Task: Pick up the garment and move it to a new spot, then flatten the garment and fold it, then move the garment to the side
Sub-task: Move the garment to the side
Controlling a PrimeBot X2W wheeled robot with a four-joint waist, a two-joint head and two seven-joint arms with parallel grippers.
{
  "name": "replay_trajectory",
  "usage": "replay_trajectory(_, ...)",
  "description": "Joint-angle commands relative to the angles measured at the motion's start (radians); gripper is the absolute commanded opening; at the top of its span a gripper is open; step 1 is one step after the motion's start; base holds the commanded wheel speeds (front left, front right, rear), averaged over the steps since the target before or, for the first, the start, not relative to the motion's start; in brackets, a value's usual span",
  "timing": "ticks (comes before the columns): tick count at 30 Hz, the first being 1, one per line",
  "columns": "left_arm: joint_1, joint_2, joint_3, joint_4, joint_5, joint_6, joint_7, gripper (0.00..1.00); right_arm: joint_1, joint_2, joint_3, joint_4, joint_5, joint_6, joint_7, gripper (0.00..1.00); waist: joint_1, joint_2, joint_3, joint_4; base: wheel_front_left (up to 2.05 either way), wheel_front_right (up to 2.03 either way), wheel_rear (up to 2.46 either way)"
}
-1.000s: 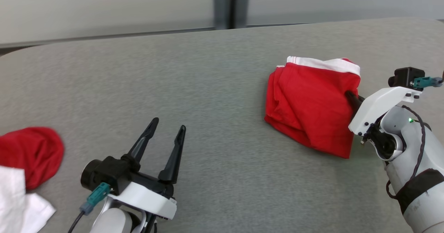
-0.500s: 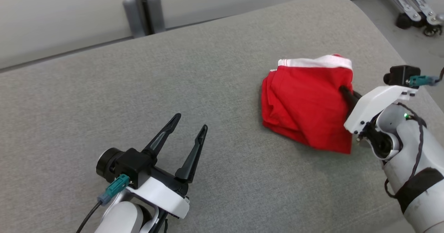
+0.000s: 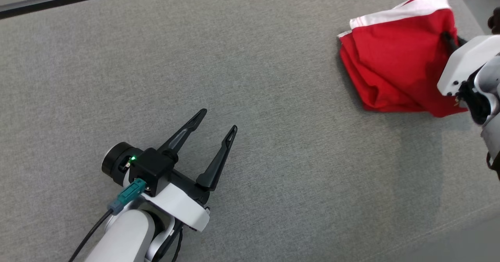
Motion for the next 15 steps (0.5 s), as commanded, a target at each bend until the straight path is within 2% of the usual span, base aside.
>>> replay_trajectory(1,-0.019,0.007,0.002,-0.006,0.005,-0.003,0.001,1.0,-0.042,-0.011,0.003,0.033,-0.025,0.0,-0.019,0.0,0.0,0.0,0.041,0.034,0.0,0.0,0.0)
replay_trajectory(6,-0.03,0.009,0.0,-0.005,-0.001,-0.002,-0.009,1.0,-0.137,-0.024,-0.022,0.162,-0.098,0.0,-0.051,0.0,0.0,0.0,0.067,0.068,0.0,0.0,0.0)
replay_trajectory(11,-0.037,0.002,-0.003,0.01,-0.01,0.001,-0.023,1.0,-0.16,-0.059,-0.071,0.2,-0.174,0.0,-0.049,0.0,0.0,0.0,0.067,0.087,0.0,0.0,0.0)
replay_trajectory(12,-0.037,0.001,-0.004,0.013,-0.01,0.002,-0.026,1.0,-0.157,-0.063,-0.082,0.201,-0.193,0.0,-0.043,0.17,0.0,0.0,0.064,0.089,0.0,0.0,0.0)
replay_trajectory(13,-0.037,-0.001,-0.004,0.017,-0.012,0.004,-0.032,1.0,-0.148,-0.07,-0.1,0.202,-0.21,0.0,-0.039,0.54,0.0,0.0,0.06,0.091,0.0,0.0,0.0)
replay_trajectory(14,-0.037,-0.003,-0.002,0.022,-0.015,0.005,-0.035,1.0,-0.138,-0.075,-0.116,0.202,-0.227,0.0,-0.03,1.0,0.0,0.0,0.055,0.092,0.0,0.0,0.0)
replay_trajectory(15,-0.037,-0.005,-0.001,0.027,-0.017,0.006,-0.04,1.0,-0.129,-0.073,-0.132,0.203,-0.248,0.0,-0.023,1.0,0.0,0.0,0.048,0.092,0.0,0.0,0.0)
